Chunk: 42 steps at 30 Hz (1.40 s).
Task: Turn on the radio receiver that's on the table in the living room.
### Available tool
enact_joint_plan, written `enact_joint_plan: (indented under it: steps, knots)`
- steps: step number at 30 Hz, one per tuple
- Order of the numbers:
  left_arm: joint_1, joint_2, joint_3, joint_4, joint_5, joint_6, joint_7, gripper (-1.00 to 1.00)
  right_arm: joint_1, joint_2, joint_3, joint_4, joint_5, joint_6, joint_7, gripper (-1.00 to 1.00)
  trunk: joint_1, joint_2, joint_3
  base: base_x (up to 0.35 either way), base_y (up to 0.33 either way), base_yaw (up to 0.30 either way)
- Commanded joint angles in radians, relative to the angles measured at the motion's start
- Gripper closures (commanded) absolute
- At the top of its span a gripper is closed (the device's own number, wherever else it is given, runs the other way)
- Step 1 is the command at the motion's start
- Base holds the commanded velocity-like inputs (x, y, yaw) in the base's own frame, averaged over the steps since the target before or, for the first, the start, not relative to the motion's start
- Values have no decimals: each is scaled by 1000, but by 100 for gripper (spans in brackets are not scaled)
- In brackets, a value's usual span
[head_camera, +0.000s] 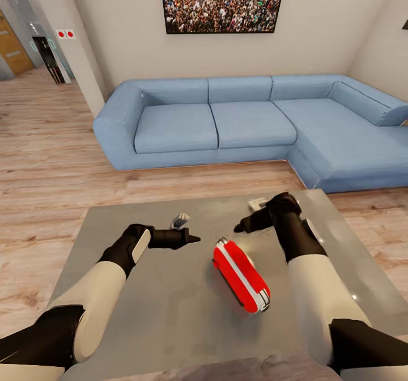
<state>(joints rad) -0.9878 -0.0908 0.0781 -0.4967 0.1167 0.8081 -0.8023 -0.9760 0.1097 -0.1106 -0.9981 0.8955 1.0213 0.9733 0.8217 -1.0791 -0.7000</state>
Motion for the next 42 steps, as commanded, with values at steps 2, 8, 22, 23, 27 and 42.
enact_joint_plan:
  steps: [2,8,22,23,27,42]
  knots:
    - [0,0,0,-1,0,0,0,100,0,-14,48,-93,18,26,51,-100,0,0,0,0,0,0]
    - [0,0,0,-2,0,-1,-1,100,-1,-99,134,-240,29,26,151,-100,0,0,0,0,0,0]
    - [0,0,-2,-10,0,0,2,100,-4,-132,145,-271,34,26,169,-100,0,0,0,0,0,0]
    - [0,0,-2,-11,0,0,4,100,-4,-134,146,-276,35,26,169,-100,0,0,0,0,0,0]
    - [0,0,-2,-15,0,1,21,100,7,-138,145,-306,39,26,168,-100,0,0,0,-4,0,0]
    - [0,0,-3,-20,1,-3,38,100,25,-143,144,-311,34,26,167,-100,0,0,0,-242,-83,0]
